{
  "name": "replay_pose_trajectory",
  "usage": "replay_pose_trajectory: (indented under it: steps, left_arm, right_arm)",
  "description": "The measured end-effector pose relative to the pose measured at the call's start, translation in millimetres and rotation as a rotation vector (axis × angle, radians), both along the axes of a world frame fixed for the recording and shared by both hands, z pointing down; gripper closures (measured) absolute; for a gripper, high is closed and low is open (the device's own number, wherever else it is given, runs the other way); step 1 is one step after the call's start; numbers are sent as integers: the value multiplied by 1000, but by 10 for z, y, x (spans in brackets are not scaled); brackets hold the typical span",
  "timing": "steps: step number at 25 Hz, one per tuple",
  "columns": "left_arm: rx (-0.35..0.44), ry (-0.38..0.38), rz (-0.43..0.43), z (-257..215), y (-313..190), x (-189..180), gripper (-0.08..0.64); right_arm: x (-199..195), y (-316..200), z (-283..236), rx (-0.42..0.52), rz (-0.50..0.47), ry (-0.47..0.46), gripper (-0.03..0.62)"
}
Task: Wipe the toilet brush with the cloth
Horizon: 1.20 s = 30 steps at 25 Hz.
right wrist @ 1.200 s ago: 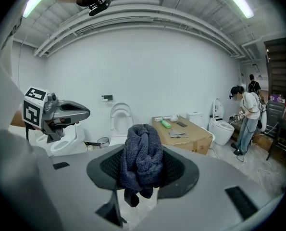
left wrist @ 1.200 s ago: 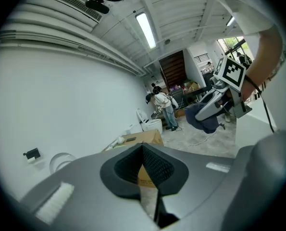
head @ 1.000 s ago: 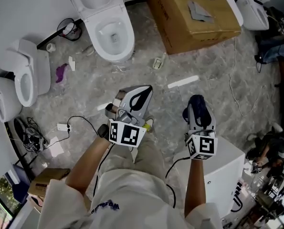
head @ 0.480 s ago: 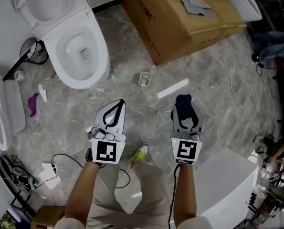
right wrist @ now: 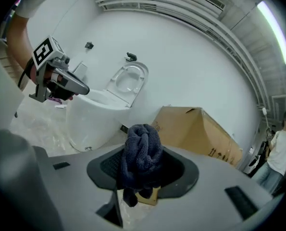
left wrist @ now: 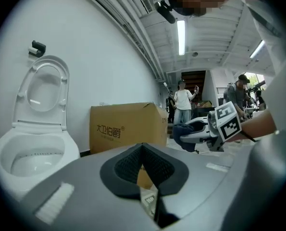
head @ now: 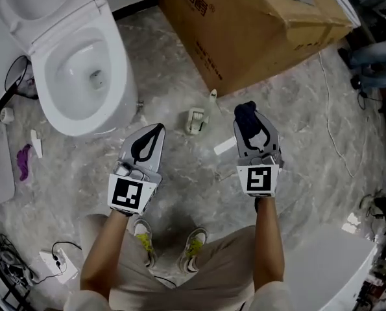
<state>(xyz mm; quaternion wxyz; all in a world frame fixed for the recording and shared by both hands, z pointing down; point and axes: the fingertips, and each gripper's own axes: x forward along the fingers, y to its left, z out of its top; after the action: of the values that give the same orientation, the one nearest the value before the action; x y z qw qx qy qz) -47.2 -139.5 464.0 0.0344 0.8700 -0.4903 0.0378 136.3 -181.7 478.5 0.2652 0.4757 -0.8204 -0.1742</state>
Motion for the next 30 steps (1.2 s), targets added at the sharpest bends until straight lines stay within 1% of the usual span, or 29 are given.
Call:
replay_pose_trajectory:
  steps: [1, 3, 5, 8, 10, 11, 13, 16, 18, 20, 24, 30]
  left_arm:
    - [15, -10, 4, 113, -23, 11, 558]
    - [40, -34, 15, 304, -76, 56, 558]
    - [58, -45, 32, 445, -165, 134, 558]
    - [52, -4, 62, 506, -333, 297, 558]
    - [53, 26, 69, 459, -401, 383, 558]
    - [59, 28, 70, 447, -419, 415, 558]
    - [57, 9, 71, 498, -445, 455, 558]
    - [26, -8, 78, 602, -448, 488, 558]
    - [21, -17, 88, 605, -438, 511, 558]
    - [30, -18, 92, 571, -437, 524, 558]
    - [39, 4, 85, 537, -423, 462, 558]
    - [7, -12, 68, 667, -430, 319, 558]
  right_arm:
    - [30, -54, 133, 12, -1, 4, 419]
    - [126, -162, 332, 44, 28, 15, 420]
    - [193, -281, 456, 72, 49, 50, 419]
    - [137, -466, 499, 114, 41, 143, 419]
    - [93, -569, 544, 109, 49, 206, 420]
    - [73, -616, 590, 103, 49, 246, 419]
    - [40, -676, 699, 94, 46, 299, 419]
    - [8, -683, 807, 93, 49, 351, 419]
    - [2, -702, 817, 102, 57, 381, 419]
    - [-19, -740, 780, 118, 68, 389, 419]
    - [-150, -777, 702, 169, 75, 421, 419]
    - [-276, -765, 727, 222, 58, 579, 418]
